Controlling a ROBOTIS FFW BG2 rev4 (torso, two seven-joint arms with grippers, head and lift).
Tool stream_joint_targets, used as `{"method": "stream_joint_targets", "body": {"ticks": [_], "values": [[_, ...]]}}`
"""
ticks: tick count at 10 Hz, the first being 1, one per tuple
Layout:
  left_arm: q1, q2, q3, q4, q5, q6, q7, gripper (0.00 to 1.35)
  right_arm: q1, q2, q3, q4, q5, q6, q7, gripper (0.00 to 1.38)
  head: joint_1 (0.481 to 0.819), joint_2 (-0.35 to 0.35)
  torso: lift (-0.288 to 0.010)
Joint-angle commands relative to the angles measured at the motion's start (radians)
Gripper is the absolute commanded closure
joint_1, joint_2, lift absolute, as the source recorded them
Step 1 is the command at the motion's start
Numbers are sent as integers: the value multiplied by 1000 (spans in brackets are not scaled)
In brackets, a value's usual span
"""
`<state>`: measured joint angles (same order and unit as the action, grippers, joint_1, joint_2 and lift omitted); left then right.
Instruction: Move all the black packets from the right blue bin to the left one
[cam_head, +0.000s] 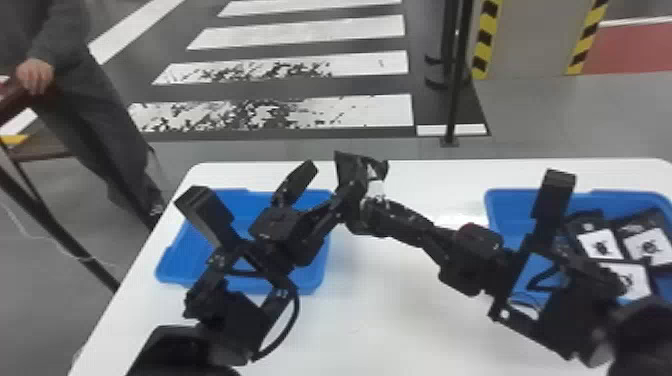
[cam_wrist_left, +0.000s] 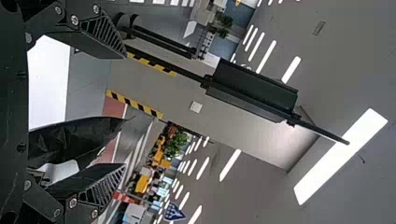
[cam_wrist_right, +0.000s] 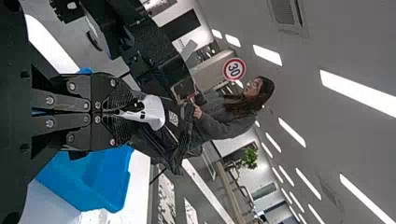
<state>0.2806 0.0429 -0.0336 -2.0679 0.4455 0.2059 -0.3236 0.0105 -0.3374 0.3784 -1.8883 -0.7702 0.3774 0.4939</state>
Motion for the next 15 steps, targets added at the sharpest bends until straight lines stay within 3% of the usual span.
{"method": "stream_joint_targets", "body": {"ticks": [1,2,3,5,7,11,12,13,14,15], "values": [[-3,0,0,0,-3,25,-3,229,-13,-3,36,10,-16,1,0,1286,695,175,-140],[-8,0,0,-2,-1,44,-9,257,-18,-3,48,14,-20,5,0,1286,695,187,-140],[-11,0,2,-2,-9,39,-9,541,-23,-3,50,14,-22,5,0,1286,695,194,-140],[-3,-9,14,-2,7,-2,-3,670,-33,-3,50,24,-28,3,0,1286,695,202,-140],[-6,-9,8,-2,19,3,5,1233,-50,0,50,24,-31,3,0,1286,695,208,-140],[-1,-11,6,0,-19,-71,15,1220,-94,12,50,64,-39,-41,-6,1273,689,205,-140],[2,-12,10,0,-17,-93,20,1220,-96,14,50,76,-57,-41,-8,897,683,205,-140],[2,-12,18,0,-19,-110,24,1220,-92,12,58,100,-97,-66,3,344,674,208,-140],[-1,-12,36,0,-25,-120,31,1220,-87,12,58,113,-97,-76,8,-2,670,214,-140],[-13,-12,60,12,-59,-140,43,1220,-84,12,58,125,-101,-73,11,-2,669,223,-140]]}}
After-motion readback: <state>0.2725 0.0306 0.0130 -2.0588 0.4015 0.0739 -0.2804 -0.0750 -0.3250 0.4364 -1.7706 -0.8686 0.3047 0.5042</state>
